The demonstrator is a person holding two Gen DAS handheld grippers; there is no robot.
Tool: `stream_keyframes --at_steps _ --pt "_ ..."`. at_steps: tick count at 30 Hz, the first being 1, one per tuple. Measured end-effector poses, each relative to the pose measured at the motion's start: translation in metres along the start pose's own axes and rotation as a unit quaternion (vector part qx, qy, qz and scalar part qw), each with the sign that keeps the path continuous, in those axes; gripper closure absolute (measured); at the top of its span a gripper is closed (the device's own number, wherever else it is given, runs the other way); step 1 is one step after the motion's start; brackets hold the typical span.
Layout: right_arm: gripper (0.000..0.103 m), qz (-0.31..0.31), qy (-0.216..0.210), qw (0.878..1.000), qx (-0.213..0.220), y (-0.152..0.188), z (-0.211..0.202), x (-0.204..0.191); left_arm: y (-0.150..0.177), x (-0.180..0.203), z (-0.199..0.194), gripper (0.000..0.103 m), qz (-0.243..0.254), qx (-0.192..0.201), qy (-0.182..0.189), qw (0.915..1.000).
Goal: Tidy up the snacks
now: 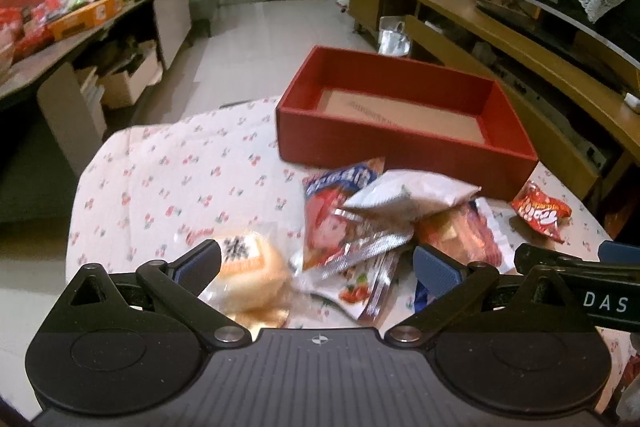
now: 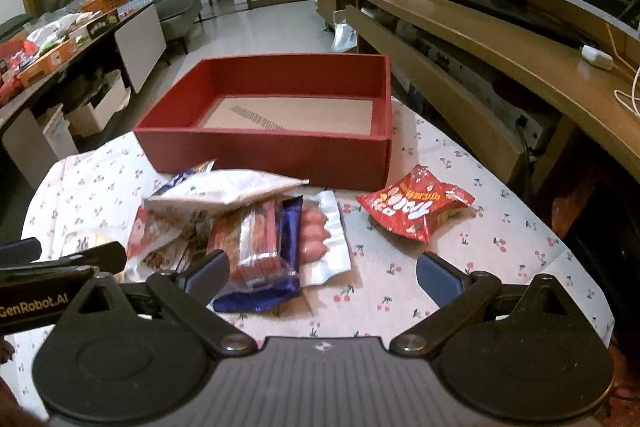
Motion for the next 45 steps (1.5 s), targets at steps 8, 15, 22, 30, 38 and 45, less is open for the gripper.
stream_keyframes --at_steps 8,15,22,30,38,45 --pt "0.0 0.026 -0.041 0.999 -0.017 -0.02 0.015 -0.005 -0.016 -0.01 0.015 0.0 -0.015 -0.016 0.017 0.9996" --pt "0.0 0.06 -0.075 0.994 -0.05 -0.05 0.049 -0.03 -0.012 -0.032 0.025 0.0 -0.043 -0.041 -0.005 0.9982" --pt "0.0 0.039 -0.056 0.993 -0.092 -0.056 0.096 -0.067 -0.001 -0.05 0.028 0.0 -0.053 -0.06 -0.029 0.9964" --pt "0.002 -0.019 -0.042 0.989 -0.137 -0.024 0.104 -0.057 -0.002 -0.059 0.024 0.0 -0.071 -0.061 -0.019 0.9955" --pt "0.015 -0.058 -0.045 0.984 -0.165 -0.001 0.08 -0.015 0.003 -0.063 0.028 0.0 -0.071 -0.068 -0.024 0.9949" --pt "0.009 -0.071 -0.051 0.983 -0.16 -0.009 0.092 -0.025 0.002 -0.059 0.033 0.0 -0.07 -0.075 -0.013 0.9946"
Point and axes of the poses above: each gripper's, at about its wrist camera, not at the fingertips, and z roughly the way its jaws point, x to its right, y to its underside, the point moved 9 cm from there along z, roughly the way its jaws point, and after that the axes turned 2 degrees about x, right-handed, at the moved point
